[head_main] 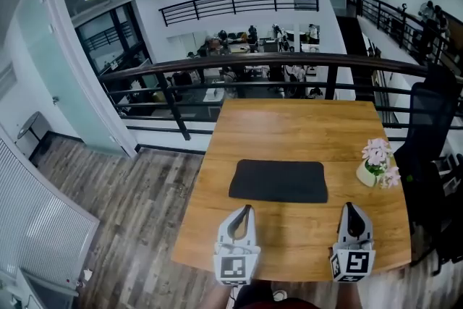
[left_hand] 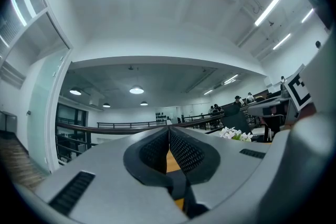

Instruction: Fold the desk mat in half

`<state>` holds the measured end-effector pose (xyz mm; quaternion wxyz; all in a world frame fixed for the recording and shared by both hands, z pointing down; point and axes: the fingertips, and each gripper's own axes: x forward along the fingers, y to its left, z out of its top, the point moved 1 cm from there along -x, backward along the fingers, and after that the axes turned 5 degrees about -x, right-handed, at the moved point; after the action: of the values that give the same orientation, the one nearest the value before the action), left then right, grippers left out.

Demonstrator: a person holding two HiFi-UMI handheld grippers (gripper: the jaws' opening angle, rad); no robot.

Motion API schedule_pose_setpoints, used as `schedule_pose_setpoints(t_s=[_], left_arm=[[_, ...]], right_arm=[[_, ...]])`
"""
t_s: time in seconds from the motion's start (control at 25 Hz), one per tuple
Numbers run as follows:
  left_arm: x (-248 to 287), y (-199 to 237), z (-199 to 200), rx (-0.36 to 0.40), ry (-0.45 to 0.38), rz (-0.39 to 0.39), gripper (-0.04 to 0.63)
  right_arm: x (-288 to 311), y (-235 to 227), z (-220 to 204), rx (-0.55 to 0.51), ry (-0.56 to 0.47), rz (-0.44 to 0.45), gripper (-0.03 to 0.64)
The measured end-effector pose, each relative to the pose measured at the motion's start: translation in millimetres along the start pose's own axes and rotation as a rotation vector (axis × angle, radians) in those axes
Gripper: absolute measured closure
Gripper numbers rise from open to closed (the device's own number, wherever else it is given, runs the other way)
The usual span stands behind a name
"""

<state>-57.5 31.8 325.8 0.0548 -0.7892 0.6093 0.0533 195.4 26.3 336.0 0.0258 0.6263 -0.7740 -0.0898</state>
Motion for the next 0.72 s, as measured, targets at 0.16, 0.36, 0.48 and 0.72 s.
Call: schedule_pose_setpoints(t_s=[0.16, 0.36, 0.48, 0.72], left_arm=[[1, -3, -5, -0.011, 0.014, -0.003, 0.574], [0, -4, -13, -0.016, 0.028, -0.008, 0.574], [0, -1, -10, -0.014, 0.026, -0.008, 0.574], [-1, 5, -9, -0.016, 0.032, -0.001, 0.574]], right_arm=[[-2, -4, 5, -0.012, -0.005, -0.007, 0.607], [-3, -7, -2, 0.003, 0.001, -0.014, 0.606], [-4, -5, 1, -0.009, -0.002, -0.011, 0.607], [-1, -4, 2, -0.012, 0.003, -0.005, 0.607]])
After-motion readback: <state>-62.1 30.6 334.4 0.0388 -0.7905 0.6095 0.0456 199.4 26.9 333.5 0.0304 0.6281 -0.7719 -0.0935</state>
